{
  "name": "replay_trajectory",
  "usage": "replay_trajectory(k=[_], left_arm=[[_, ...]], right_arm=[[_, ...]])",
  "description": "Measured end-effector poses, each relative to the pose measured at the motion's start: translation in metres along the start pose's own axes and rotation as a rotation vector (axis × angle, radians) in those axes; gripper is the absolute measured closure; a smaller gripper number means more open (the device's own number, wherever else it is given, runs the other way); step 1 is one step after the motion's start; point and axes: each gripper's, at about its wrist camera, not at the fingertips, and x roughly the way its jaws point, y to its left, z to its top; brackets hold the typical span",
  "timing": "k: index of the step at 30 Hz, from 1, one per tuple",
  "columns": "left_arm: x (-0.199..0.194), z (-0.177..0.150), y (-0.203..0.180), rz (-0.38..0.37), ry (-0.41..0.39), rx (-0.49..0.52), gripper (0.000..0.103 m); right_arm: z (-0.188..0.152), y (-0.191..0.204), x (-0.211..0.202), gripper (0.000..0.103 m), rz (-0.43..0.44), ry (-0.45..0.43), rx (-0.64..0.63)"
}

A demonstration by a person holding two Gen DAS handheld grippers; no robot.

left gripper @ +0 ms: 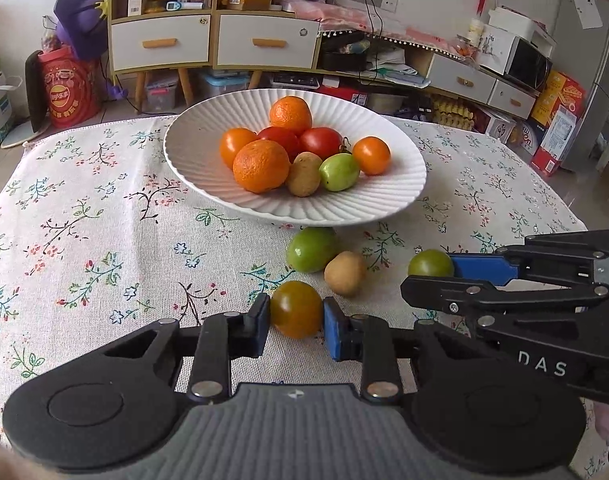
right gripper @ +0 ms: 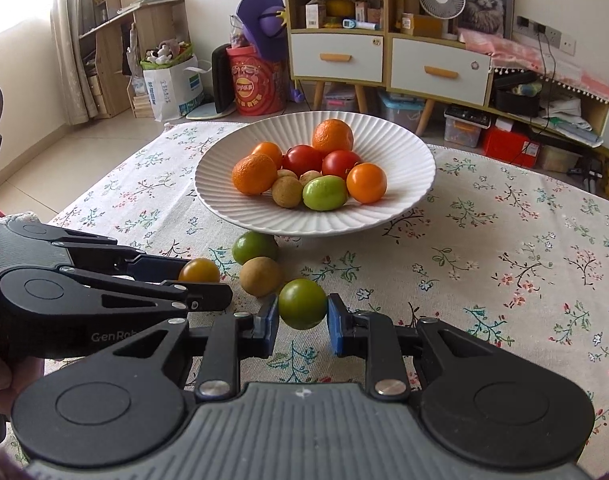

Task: Organize fruits
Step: 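Carry both tomatoes into the white bowl and open both grippers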

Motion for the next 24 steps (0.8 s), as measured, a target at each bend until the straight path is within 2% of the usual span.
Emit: replay_trajectory(k=[6,15,24], left_arm=[[-0.005,0.0,0.001,-0.016,0.0,-0.005,0.085],[-0.028,0.015,-0.002,-0.061,-0.068,0.014,0.085],[-0.018,0.062,0.008,-0.051,-0.127,-0.001,0.085]], right_arm=[[0.006,-0.004,-0.005,0.08,0.009,-0.019,0.02],[0.021,-0.012,-0.007,0.08,-0.013,-0.059,0.055],[0.051,-0.017,0.006,0.08,-0.053,-0.085,-0.025]])
